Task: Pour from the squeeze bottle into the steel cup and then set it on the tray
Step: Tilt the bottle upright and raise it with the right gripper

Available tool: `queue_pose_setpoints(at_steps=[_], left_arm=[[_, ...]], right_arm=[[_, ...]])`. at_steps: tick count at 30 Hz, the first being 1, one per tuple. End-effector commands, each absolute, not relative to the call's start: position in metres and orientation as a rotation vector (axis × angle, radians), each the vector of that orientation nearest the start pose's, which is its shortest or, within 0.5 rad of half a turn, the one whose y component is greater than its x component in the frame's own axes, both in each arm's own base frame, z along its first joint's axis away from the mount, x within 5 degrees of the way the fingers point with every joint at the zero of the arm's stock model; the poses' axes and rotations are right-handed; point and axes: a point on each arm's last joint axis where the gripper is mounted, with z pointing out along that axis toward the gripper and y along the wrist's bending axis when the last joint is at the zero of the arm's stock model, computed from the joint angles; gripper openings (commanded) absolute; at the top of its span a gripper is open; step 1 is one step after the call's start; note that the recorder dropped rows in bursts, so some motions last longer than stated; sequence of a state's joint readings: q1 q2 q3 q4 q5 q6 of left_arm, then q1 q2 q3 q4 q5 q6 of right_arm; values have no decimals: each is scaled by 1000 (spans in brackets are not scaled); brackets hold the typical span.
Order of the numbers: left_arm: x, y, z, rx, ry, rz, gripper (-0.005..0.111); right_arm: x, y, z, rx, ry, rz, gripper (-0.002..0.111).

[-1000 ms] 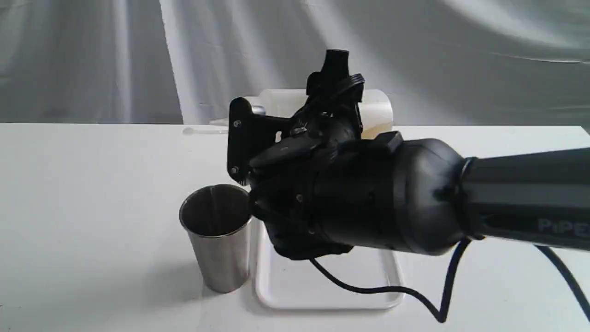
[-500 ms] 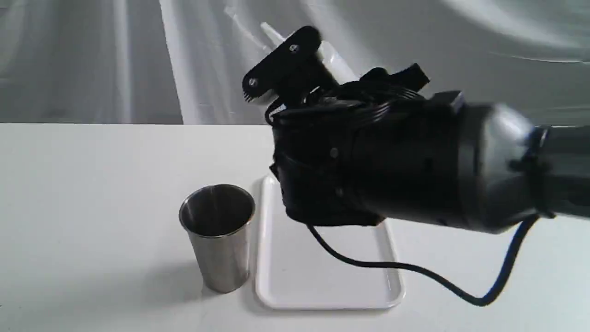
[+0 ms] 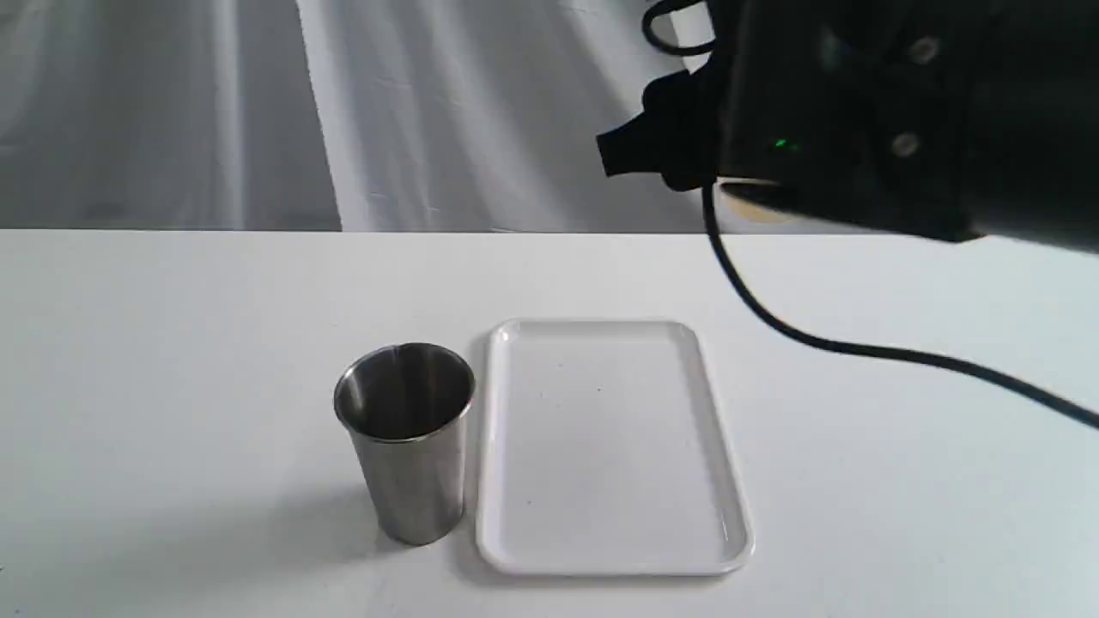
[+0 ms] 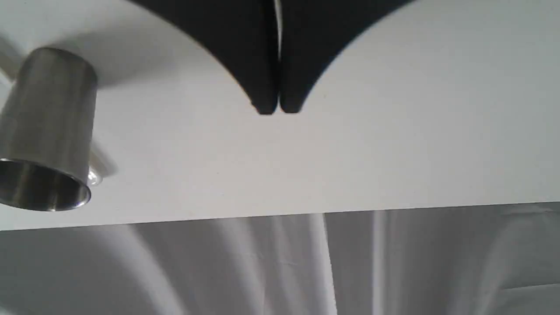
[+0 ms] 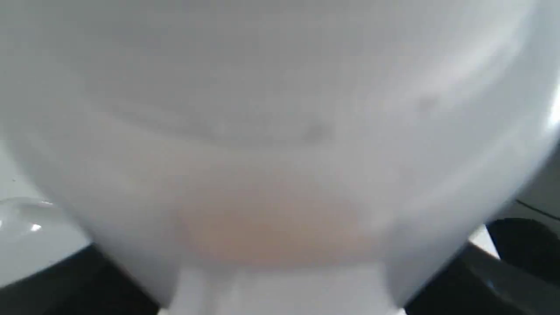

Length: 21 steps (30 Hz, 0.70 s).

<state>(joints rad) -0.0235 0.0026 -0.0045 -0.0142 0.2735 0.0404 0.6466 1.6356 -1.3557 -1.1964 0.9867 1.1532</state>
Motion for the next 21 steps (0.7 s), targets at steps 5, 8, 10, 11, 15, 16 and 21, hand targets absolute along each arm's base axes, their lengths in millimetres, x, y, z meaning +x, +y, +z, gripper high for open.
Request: queue_pose_setpoints(at_steps=[5,8,10,11,15,16,21], left_arm=[[55,-2,189,39,1749,-5,0],[55,-2,189,39,1749,-5,0],[55,-2,189,39,1749,-5,0],[55,-2,189,41,1749,-4,0],[55,-2,189,41,1749,-4,0],[55,-2,189,41,1749,-4,0],[55,-2,189,41,1749,-4,0]], right_arm=[[319,136,371,57,1977,-191,14],[318,127,374,102,1996,-149,14],[318,122,375,122,2013,-137,14],[318,119,376,115,2025,-139,14],[320,113,377,72,2048,-81,14],[321,112,377,60,2049,-61,14],[327,109,378,-27,2033,24,14]])
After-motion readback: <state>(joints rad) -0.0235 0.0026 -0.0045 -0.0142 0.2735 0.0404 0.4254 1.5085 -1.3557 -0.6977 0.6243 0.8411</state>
